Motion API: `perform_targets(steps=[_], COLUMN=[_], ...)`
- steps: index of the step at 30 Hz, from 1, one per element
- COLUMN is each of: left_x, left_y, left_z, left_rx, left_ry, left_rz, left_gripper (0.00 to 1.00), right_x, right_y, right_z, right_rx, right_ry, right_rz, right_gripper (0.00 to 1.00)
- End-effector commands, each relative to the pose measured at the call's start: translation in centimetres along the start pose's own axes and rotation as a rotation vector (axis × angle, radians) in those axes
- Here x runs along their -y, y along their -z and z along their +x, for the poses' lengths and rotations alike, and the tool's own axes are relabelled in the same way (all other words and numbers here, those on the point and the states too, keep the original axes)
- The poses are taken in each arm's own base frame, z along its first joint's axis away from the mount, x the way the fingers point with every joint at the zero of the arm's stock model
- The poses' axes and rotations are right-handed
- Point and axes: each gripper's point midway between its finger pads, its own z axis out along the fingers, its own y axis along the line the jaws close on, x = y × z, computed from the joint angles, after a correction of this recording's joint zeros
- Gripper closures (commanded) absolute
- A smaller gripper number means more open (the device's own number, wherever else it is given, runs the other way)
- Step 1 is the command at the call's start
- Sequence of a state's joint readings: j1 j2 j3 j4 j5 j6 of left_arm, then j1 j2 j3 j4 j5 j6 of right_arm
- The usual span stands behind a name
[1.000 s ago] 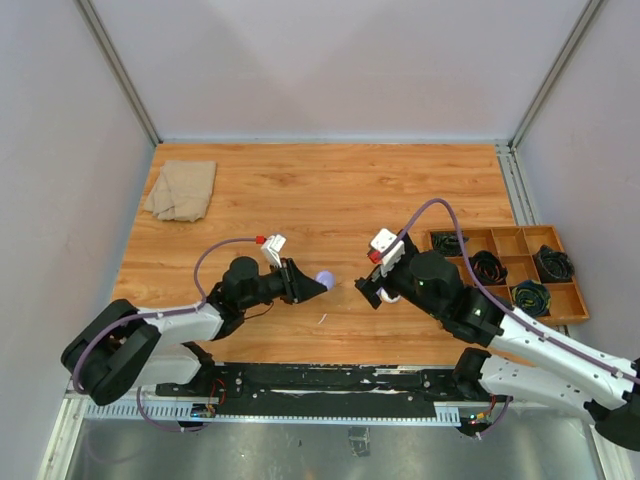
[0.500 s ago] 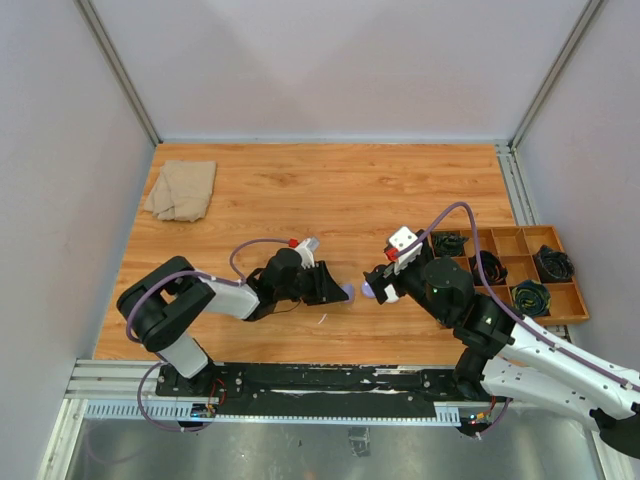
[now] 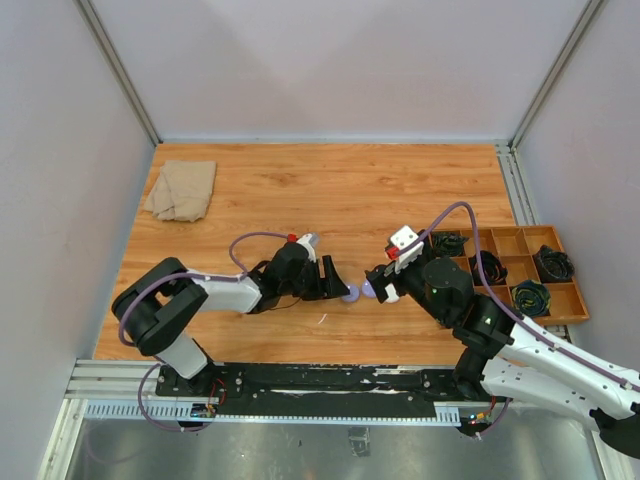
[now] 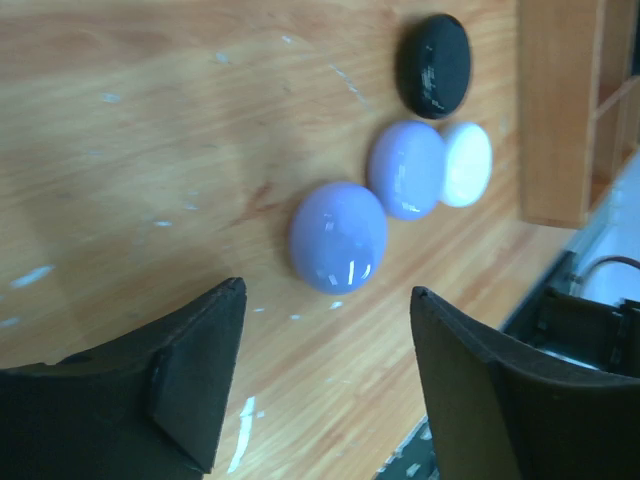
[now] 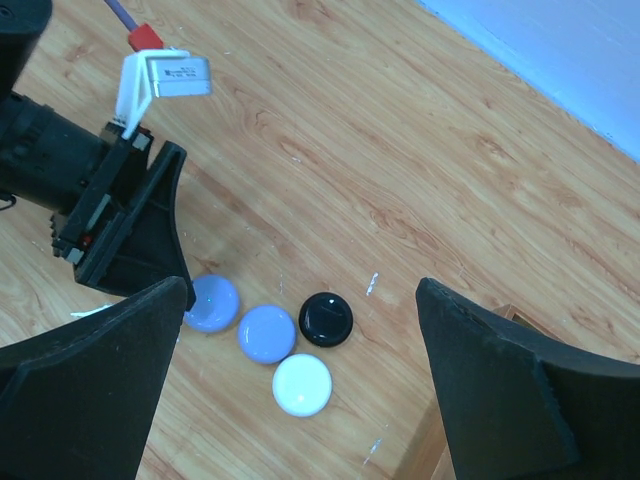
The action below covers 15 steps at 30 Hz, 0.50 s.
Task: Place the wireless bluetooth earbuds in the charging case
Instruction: Place the charging case at the center of the board, then reset both arms
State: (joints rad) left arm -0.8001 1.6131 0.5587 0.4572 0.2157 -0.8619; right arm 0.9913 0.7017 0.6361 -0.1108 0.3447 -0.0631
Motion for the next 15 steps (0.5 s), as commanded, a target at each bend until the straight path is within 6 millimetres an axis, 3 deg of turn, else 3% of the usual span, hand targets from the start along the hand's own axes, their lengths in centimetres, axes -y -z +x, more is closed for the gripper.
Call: perform_targets(steps=[1,4,7,11,15], left_x=[-3.2,-3.7,-4.1,-4.5,-5.2], left_y=[2.1,4.1,6.9,12.1,18.5], left_z=[-1.3,-3.1,-5.5,-8.8,-12.2], left_rx=[0.065,0.128,0.209,0.359,0.564], left_ry=[-0.073,-0.111,-0.126,-0.133,-0.126], left_rz=[-0.207,-0.279,-0.337,-0.410,-0.535], left_gripper=[0.26,0.18,0.01,0.01,0.01], right_x=[0.6,0.6,1.1,3.0,5.5], right_y=[-0.1,-0.2,-0.2,0.5,1.8], right_z=[0.3,0.3,0.7,1.2,1.9], right_rx=[-0.014,-0.024,-0.047,-0.082,-0.119], right_ry=[-0.022,-0.036,-0.053,-0.073,-0.090], right_rz=[0.042,0.049,0.082,0.196,0.341], right_gripper=[0.02,0.01,0.01,0.01,0.01])
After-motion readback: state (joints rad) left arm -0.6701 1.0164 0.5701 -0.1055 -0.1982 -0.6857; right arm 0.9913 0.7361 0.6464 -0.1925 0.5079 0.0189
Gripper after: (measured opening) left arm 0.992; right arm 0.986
